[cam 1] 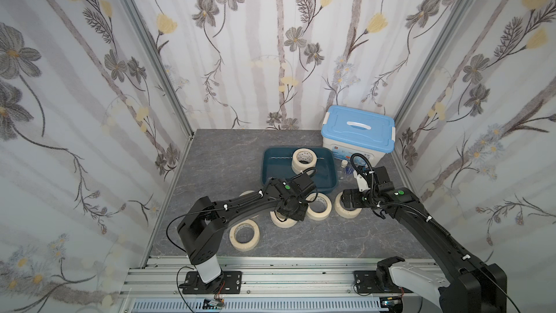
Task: Take out the art tape in the storage box
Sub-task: Place the art tape at the center of the board.
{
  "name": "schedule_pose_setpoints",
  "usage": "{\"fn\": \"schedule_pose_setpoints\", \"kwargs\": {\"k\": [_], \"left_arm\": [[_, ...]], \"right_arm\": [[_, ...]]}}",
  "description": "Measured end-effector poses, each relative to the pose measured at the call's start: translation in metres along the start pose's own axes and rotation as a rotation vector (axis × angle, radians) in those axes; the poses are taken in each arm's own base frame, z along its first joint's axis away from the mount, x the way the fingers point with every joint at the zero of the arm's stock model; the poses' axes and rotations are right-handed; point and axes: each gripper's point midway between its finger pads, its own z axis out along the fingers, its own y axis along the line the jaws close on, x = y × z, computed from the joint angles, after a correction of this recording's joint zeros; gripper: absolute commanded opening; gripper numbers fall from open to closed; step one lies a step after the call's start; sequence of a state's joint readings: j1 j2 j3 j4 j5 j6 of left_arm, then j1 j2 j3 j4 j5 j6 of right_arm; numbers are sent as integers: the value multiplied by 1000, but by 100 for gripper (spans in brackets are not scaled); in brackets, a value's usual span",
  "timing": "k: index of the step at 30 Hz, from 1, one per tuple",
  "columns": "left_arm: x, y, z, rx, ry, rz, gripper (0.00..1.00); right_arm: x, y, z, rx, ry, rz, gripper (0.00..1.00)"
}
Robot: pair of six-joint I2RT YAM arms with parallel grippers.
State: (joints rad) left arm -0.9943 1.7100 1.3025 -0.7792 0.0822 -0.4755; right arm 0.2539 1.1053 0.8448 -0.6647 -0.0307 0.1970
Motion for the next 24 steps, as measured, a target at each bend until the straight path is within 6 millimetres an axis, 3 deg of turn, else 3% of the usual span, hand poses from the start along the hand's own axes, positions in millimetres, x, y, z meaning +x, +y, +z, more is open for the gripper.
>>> {"fn": "schedule_pose_setpoints", "kwargs": {"k": [13, 24], "left_arm": [[32, -11, 15, 4, 47, -26, 16], [48, -15, 22, -13, 63, 3, 16]], "right_arm": [[-2, 0, 6, 3, 16, -14, 100], [-3, 0, 8, 6, 24, -13, 100]]}}
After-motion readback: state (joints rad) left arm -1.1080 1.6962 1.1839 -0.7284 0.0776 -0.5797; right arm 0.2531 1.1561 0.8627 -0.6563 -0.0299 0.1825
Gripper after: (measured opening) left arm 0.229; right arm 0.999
